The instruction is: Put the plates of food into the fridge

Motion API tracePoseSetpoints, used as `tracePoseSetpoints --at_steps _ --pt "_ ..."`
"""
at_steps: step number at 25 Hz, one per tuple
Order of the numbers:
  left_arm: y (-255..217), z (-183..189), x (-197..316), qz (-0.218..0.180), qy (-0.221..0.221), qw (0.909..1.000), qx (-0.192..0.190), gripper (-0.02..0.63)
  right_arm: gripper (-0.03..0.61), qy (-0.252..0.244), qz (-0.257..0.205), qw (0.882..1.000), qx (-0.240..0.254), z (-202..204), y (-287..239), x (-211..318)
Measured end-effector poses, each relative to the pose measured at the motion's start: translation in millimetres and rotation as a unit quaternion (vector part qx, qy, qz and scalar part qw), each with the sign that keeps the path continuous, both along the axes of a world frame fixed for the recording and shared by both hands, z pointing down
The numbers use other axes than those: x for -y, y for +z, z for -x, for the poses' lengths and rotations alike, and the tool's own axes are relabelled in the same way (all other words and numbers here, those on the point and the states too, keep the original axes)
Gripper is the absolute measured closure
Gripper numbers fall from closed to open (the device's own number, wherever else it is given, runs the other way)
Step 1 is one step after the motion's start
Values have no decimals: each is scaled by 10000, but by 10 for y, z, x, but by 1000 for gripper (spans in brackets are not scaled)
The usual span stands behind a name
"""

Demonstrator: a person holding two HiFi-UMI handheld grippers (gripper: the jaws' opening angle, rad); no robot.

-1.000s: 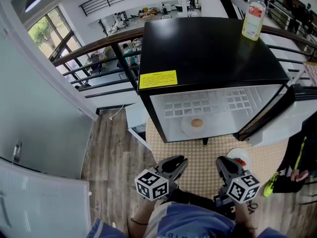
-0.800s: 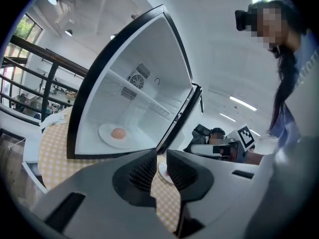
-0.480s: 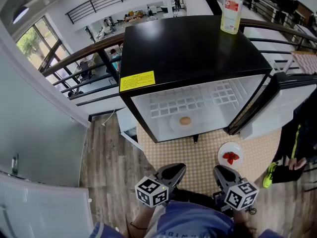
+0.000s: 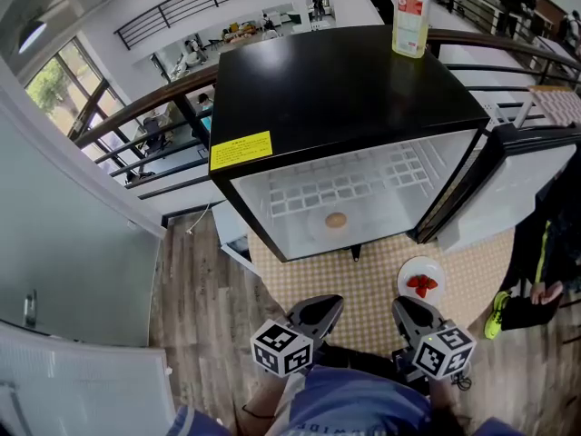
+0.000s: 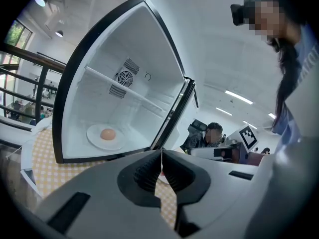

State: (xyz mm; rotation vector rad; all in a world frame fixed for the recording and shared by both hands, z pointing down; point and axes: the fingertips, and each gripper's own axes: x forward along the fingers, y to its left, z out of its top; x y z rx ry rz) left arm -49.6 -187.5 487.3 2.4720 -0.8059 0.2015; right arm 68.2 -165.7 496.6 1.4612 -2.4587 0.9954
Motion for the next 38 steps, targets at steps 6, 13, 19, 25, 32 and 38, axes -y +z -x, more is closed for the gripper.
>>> tracePoseSetpoints --at_steps 6,13,19,25,32,38 --pt "0 -31 10 -16 24 10000 -35 595 528 29 70 10000 -16 -49 68 26" --pt "71 -298 15 -8 365 9993 37 595 528 318 134 9994 -19 -287 99 14" --pt "254 -751 -2 120 928 9955 173 594 528 881 290 9957 -28 -751 231 -33" --pt "489 -1205 42 160 1536 9869 462 594 528 1517 533 9868 -206 -1377 465 -158" --pt "685 -1491 198 186 1779 9808 781 590 528 1699 906 9810 -241 -1835 802 -183" --pt "1018 -1649 327 520 1947 9741 1026 518 521 1671 1404 9759 -22 -1975 1230 -125"
